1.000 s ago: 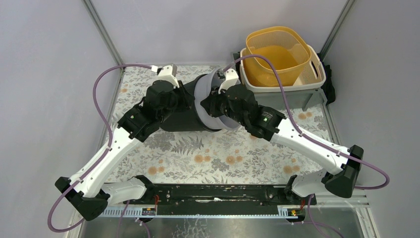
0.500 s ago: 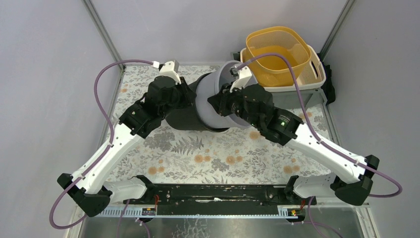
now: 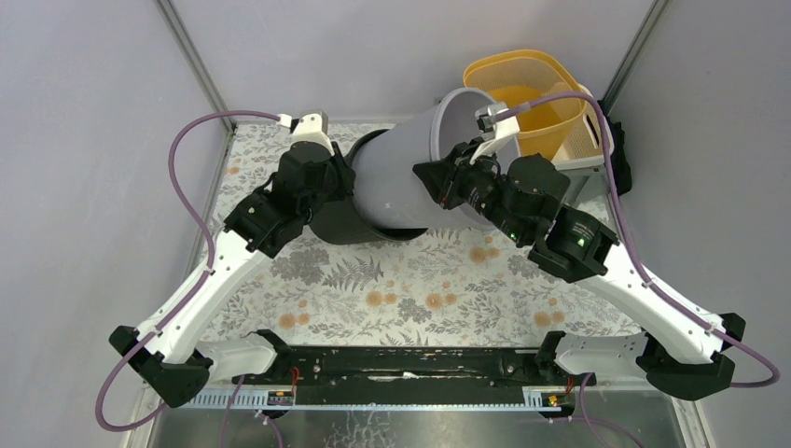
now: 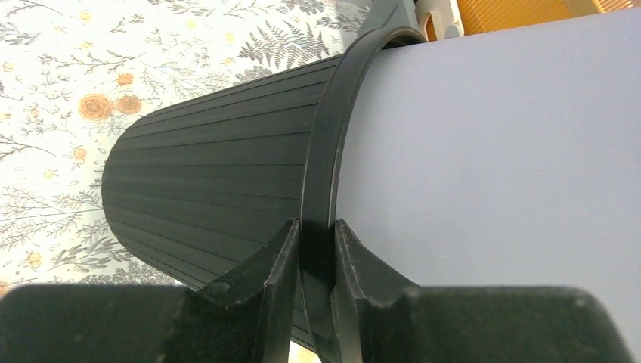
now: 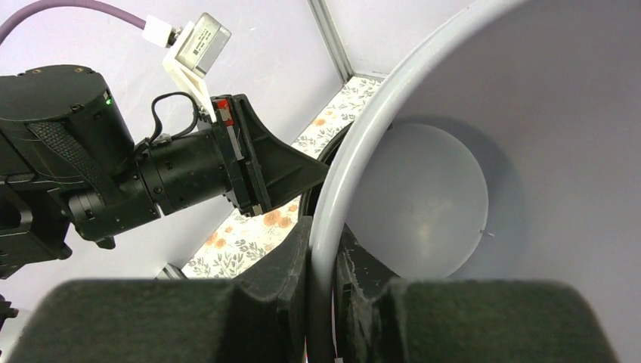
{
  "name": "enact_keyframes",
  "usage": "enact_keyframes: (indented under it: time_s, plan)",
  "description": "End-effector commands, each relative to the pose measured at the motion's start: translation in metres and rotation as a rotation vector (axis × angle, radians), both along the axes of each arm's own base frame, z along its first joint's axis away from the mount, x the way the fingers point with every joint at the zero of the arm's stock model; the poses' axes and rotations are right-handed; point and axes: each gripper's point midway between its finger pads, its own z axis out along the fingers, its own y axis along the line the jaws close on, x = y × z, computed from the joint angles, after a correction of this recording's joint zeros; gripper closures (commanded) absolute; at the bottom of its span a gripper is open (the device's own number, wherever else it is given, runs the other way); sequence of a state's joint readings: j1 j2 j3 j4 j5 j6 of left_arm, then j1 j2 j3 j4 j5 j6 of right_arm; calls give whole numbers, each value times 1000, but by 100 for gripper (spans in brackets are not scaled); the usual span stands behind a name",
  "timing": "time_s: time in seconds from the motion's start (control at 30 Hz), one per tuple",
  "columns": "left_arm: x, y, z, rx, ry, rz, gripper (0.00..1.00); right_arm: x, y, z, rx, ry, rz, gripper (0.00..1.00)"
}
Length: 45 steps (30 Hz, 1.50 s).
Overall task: Turn the large container upside down
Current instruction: Pick up the container from the container, then place the container at the center of the board.
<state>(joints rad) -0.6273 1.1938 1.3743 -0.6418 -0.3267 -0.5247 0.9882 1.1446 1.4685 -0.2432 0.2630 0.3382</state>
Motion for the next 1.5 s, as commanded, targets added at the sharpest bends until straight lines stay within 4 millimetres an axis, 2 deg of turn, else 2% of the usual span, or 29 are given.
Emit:
enact_keyframes:
  time_s: [0.0,0.13,0.47,0.63,0.83,0.97,1.1,1.13,1.47]
  plan:
    - [-26,25,-75,221,253,-1,72,-26,-28,113,279,-208,16,100]
    - [-25,26,-75,223,251,2,72,-27,-44,118,272,-223,-24,100]
    - [-24,27,-72,223,246,6,72,-43,-101,136,281,-283,-118,100]
    - [-23,30,-74,232,252,16,72,-52,-124,138,272,-291,-145,100]
    - [-19,40,-75,233,258,37,72,-58,-143,131,218,-276,-171,100]
    - [-14,53,-73,232,260,64,72,-60,-149,124,185,-266,-179,100]
    - [-11,67,-76,235,272,96,71,-58,-144,108,124,-238,-171,100]
    - [-11,69,-78,234,278,103,71,-59,-146,112,125,-238,-169,100]
    - [-10,92,-106,191,323,174,70,-49,-117,71,-59,-141,-114,100]
